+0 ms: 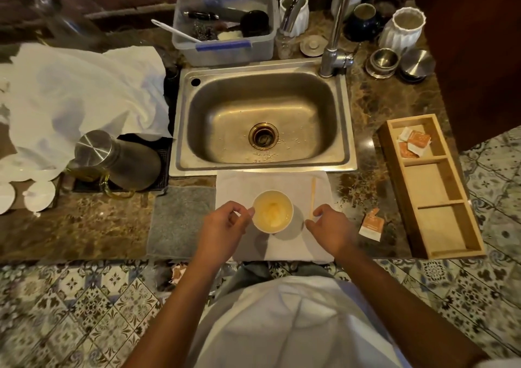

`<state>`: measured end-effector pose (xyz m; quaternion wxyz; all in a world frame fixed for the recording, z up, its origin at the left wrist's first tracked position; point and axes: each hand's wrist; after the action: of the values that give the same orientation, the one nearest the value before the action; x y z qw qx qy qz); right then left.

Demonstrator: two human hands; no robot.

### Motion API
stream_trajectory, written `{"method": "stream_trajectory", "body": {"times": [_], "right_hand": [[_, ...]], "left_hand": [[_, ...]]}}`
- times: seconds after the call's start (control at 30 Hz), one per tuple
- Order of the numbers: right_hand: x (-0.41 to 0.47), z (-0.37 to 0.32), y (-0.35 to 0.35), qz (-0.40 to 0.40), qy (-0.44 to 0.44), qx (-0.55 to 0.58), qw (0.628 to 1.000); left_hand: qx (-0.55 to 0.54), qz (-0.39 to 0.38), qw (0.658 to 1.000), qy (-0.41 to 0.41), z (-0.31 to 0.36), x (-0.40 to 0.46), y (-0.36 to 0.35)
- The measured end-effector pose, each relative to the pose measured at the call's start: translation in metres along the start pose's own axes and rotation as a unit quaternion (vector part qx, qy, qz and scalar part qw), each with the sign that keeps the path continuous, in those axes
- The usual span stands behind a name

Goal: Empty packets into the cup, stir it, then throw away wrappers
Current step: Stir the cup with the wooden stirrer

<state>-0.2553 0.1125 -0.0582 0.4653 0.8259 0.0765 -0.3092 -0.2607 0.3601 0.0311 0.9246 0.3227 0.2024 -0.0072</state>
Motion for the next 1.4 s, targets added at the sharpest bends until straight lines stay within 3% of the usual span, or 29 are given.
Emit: {"method": "stream_trajectory", "body": {"times": [0.23,0.8,0.97,1.13,1.4], "right_hand": [[-0.008,-0.012,0.000,0.043,0.048,-0.158,0.985],[0.000,-0.021,0.023,-0.024,0.001,-0.178,0.984],[-0.002,-0.018,0.042,-0.010,0.002,-0.076,0.997],[-0.022,-0.024,0.067,0.030,-0.013,0.214,0.976],[-0.060,-0.043,0.114,0.087,0.059,0.327,0.939]], "left_hand": [[0.023,-0.033,0.999,-0.031,-0.011,-0.004,-0.011],[-0.064,-0.077,0.995,-0.008,-0.015,0.000,-0.011],[-0.078,-0.086,0.993,-0.008,-0.018,0.004,-0.012],[-0.077,-0.098,0.992,-0.007,-0.017,0.009,-0.011],[-0.088,-0.114,0.990,-0.008,-0.013,0.015,-0.010]]}}
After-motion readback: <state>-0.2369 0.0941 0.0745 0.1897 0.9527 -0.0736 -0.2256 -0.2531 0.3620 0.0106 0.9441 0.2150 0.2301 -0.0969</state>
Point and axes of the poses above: each hand's wrist, its own x-axis towards the middle knuckle, its own y-axis out of the back of the hand, z = x × y
